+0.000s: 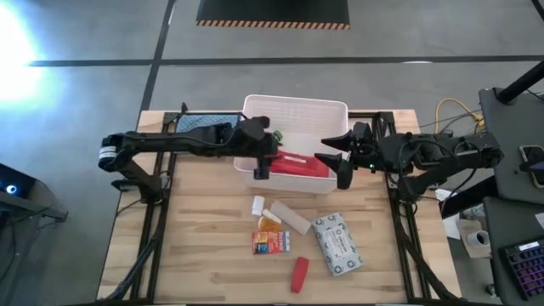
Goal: Pick & place medical supplies in basket/bin
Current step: Put the red first aid kit into the white bin, then put the white bandage into the white bin
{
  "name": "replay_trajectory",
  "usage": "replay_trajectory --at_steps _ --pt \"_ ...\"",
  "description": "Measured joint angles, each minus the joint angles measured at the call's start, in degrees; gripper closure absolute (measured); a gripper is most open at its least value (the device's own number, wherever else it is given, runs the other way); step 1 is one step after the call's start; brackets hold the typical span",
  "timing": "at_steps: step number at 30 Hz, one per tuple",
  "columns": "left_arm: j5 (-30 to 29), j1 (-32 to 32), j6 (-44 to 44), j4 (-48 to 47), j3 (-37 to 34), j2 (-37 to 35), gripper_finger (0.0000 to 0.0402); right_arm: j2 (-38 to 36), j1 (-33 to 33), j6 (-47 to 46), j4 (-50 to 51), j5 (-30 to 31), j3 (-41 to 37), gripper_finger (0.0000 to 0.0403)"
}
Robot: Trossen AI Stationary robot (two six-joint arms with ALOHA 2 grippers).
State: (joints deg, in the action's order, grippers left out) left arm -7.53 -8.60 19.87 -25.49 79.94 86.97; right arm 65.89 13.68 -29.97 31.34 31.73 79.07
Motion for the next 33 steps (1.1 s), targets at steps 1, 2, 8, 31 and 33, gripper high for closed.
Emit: replay_trajectory --at_steps 1,2,8,31,33 --pt "-0.5 0.0 0.0 -1.5 0.9 -0.6 0.0238 0.0 0.0 -0.1 0.2 0.0 0.0 0.0156" --pt "-0.7 0.1 -0.3 -3.4 2.4 -1.6 0.0234 0.0 0.0 -0.1 0.2 0.0 0.0 0.0156" --pt "-0.2 1.9 -10.5 -18.7 11.9 -7.2 0.0229 0.0 0.0 -4.6 6.5 0.0 0.0 0.0156" --pt "0.7 21.5 -49.0 -17.7 -17.3 -28.7 0.0228 20.8 13.3 -31.2 17.8 -24.0 -12.3 0.0156" --pt "0.7 22.7 -50.7 -15.8 -19.3 -29.3 0.0228 24.0 14.7 -29.9 17.0 -21.3 -11.7 0.0156"
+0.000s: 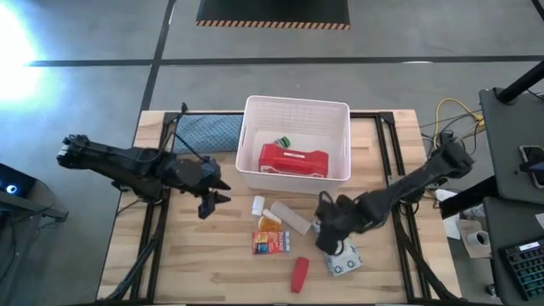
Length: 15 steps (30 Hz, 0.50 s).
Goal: Pick & place medical supplies in basket/bin
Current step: Put the white bandage into the white bin
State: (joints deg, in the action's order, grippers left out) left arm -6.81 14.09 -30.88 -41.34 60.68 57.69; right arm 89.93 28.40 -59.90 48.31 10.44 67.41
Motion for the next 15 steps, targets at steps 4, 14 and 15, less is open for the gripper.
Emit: replay_trajectory --at_steps 4,14,15 --pt "0.0 1.9 -2.7 1.1 -2.2 -0.5 0.0228 5.9 1.0 2.4 -1.6 3.5 1.3 0.0156" --pt "-1.1 4.9 -5.1 1.8 -1.3 0.0 0.0228 12.6 -2.7 5.1 -11.6 4.8 1.1 0.0156" --pt "-1.1 5.2 -5.2 1.8 -1.2 0.0 0.0228 12.7 -3.3 5.3 -11.7 4.8 0.8 0.0156"
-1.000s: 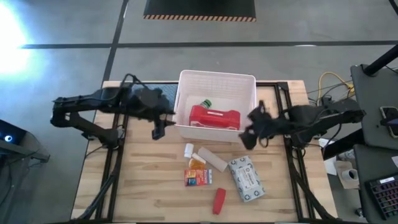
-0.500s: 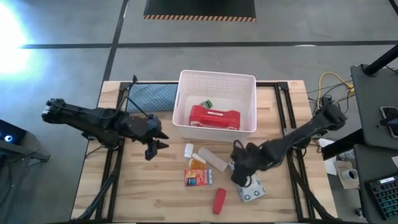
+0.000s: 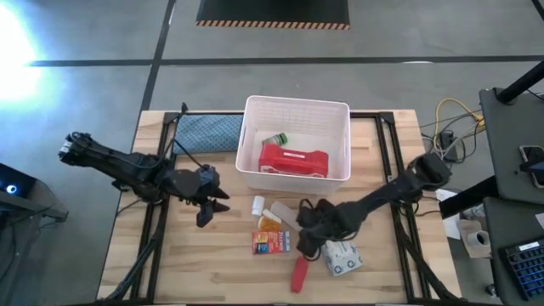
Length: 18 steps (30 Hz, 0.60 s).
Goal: Pick & place medical supplies in basket/bin
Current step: Put the white bandage into the white bin
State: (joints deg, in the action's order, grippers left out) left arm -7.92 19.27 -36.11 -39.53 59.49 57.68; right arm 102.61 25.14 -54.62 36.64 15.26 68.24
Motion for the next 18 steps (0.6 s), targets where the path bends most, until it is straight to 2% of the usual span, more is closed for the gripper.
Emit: replay_trajectory --at_steps 3,10,18 --pt "-0.2 1.0 -0.3 0.0 0.2 0.0 0.0228 0.0 -1.8 0.5 -1.9 -0.1 -1.9 0.0156" --pt "-3.1 2.5 -1.5 0.1 -0.2 0.1 0.0228 0.0 -4.2 3.4 -18.9 -1.8 -8.9 0.0156" --pt "-4.9 2.6 -1.5 0.4 -0.2 0.2 0.0228 0.0 -5.0 3.0 -19.2 -1.6 -14.2 0.0159"
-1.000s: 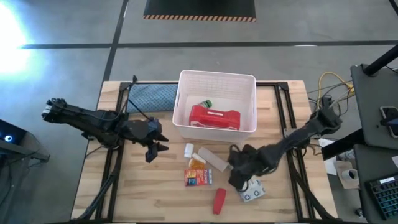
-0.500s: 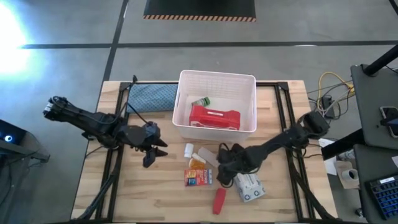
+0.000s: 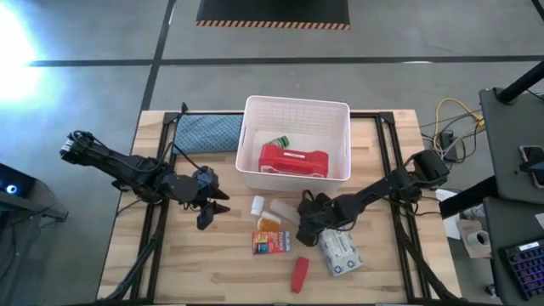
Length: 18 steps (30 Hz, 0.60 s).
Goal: Pick & place medical supplies in basket/bin
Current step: Put the white bandage into the white bin
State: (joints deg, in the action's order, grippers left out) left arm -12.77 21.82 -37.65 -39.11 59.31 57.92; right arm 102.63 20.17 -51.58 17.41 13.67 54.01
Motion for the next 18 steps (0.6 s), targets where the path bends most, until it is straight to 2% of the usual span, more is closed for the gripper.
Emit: replay_trajectory --at_steps 5,13,18 --pt "-1.0 0.0 0.0 0.0 0.0 0.2 0.0228 0.0 0.1 -2.2 0.9 0.0 0.1 0.0191" --pt "-1.2 0.0 0.0 0.0 0.0 0.2 0.0228 -1.0 0.2 2.3 7.1 -2.0 6.8 0.032" --pt "-1.2 0.0 0.0 0.0 0.0 0.3 0.0228 -4.7 0.3 7.1 12.5 -5.3 12.9 0.032"
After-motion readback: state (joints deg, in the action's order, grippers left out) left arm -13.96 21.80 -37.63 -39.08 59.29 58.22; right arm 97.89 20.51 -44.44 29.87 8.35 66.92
